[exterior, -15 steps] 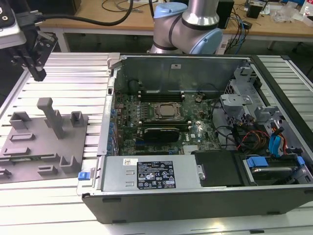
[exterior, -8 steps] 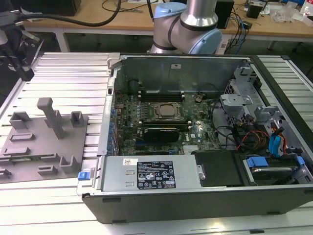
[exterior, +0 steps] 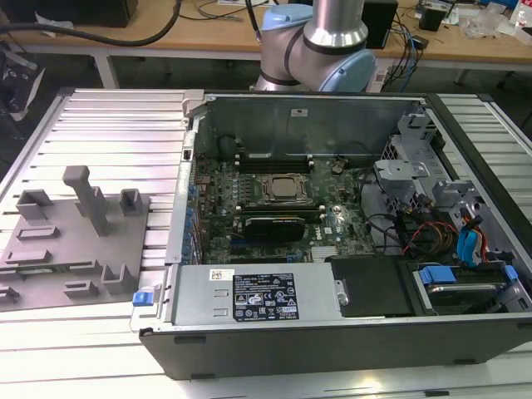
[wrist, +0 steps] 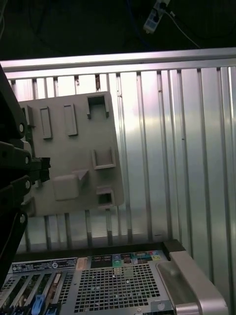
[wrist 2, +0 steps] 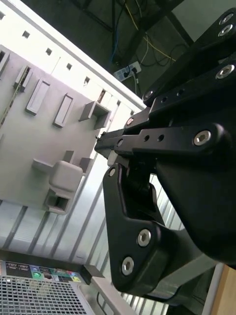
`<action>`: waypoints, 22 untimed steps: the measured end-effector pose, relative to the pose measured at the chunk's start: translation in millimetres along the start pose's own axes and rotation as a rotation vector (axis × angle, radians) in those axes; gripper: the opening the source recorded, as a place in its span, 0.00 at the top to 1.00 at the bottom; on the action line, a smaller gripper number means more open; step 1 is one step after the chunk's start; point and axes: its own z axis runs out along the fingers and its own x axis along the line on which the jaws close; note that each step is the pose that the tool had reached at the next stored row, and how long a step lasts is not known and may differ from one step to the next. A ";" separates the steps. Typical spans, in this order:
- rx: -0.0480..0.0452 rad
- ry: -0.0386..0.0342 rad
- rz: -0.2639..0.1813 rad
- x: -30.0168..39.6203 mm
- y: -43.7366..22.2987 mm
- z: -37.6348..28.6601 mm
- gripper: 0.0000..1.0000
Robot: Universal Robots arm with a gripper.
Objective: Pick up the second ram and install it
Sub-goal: 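Reach for the second ram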
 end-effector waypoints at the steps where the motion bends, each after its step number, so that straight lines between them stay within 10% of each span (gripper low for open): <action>1: -0.0001 0.0000 0.000 0.8 -1.5 -0.1 0.89; 14: 0.0007 0.0000 0.000 2.9 -48.8 -1.2 0.89; 22: 0.0008 0.0000 0.000 2.8 -51.3 -1.2 0.89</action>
